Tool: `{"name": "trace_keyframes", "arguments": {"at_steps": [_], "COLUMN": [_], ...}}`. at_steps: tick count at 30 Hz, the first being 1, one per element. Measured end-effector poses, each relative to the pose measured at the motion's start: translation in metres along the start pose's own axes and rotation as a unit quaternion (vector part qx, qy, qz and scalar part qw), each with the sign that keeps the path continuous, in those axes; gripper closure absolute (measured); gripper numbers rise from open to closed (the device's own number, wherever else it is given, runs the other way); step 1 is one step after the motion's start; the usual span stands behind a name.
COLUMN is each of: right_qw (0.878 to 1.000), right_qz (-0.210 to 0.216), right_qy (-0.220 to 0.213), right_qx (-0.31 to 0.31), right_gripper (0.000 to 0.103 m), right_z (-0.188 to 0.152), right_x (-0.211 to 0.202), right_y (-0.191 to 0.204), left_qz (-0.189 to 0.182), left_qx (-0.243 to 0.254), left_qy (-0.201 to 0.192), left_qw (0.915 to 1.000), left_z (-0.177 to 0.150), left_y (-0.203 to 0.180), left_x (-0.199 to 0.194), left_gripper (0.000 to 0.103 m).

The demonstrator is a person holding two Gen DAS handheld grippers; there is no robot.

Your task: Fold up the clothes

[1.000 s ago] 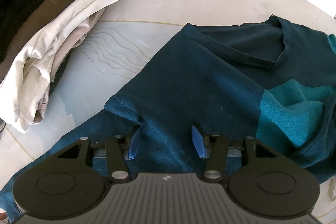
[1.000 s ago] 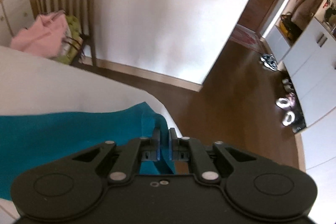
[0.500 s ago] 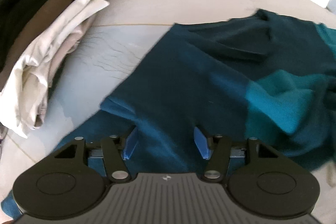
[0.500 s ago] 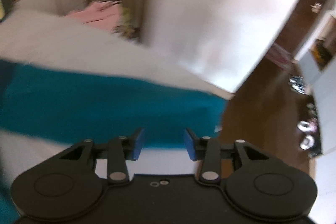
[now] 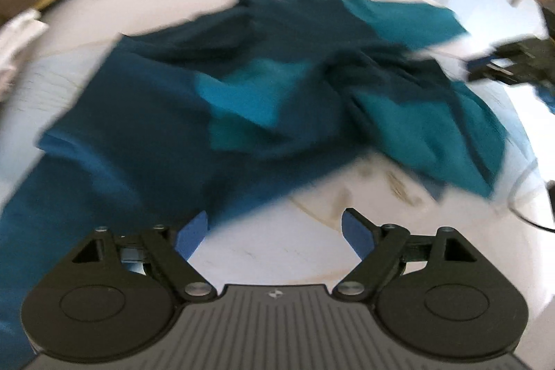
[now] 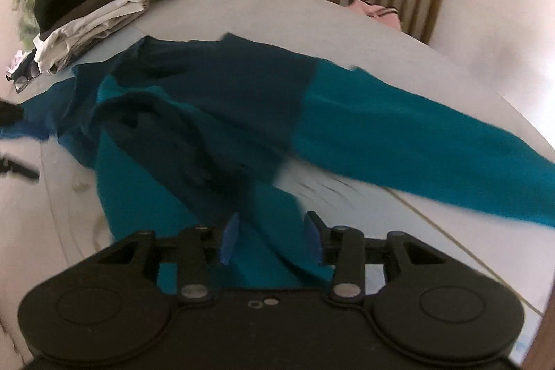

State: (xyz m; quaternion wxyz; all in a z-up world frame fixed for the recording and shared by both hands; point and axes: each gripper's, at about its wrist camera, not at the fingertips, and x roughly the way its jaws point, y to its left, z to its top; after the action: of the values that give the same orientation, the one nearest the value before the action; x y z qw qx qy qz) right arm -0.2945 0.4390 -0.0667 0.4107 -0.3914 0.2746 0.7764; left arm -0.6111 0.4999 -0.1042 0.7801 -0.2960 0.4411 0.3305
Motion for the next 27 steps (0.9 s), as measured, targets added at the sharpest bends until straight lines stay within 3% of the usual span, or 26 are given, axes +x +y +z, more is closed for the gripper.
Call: {"name": "trace_keyframes", "arguments": {"at_steps": [5, 11, 17, 20, 27], "right_qw": [0.998, 0.998, 0.997, 0.998, 0.998], "right_qz": [-0.008, -0.045, -0.074, -0.061, 0.036], "right_qy": [-0.007, 0.04, 0.038, 0.027, 0.056], "right_qx": [-0.056, -0.026, -0.01, -0.021, -0.007], "right_gripper": [0.0, 0.0, 0.0, 0.0, 0.0], "right_z": [0.024, 0.028, 0.032, 0.031, -0.009], "right_x": [0.008, 0.05, 0.042, 0.014, -0.026], "right_y": [0.056, 0.049, 0.064, 0.087, 0.162], "left_qz": [-0.022, -0.028, -0.024, -0.022, -0.041], "left_qx": [0.009, 0.007, -0.019, -0.024, -0.041], "left_qy": [-0.009, -0.024, -0.035, -0.044, -0.071], "left_qw": [0.9997, 0.9993, 0.9989, 0.9985, 0.9958], "left_z": [-0.032, -0.063, -0.089, -0.097, -0.112], "left_y": [0.002, 0.017, 0.044, 0.057, 0.077], "left_x": [-0.01, -0.037, -0.061, -0.07, -0.083], "left_gripper": [0.018, 0.018, 0.018, 0.018, 0.018]}}
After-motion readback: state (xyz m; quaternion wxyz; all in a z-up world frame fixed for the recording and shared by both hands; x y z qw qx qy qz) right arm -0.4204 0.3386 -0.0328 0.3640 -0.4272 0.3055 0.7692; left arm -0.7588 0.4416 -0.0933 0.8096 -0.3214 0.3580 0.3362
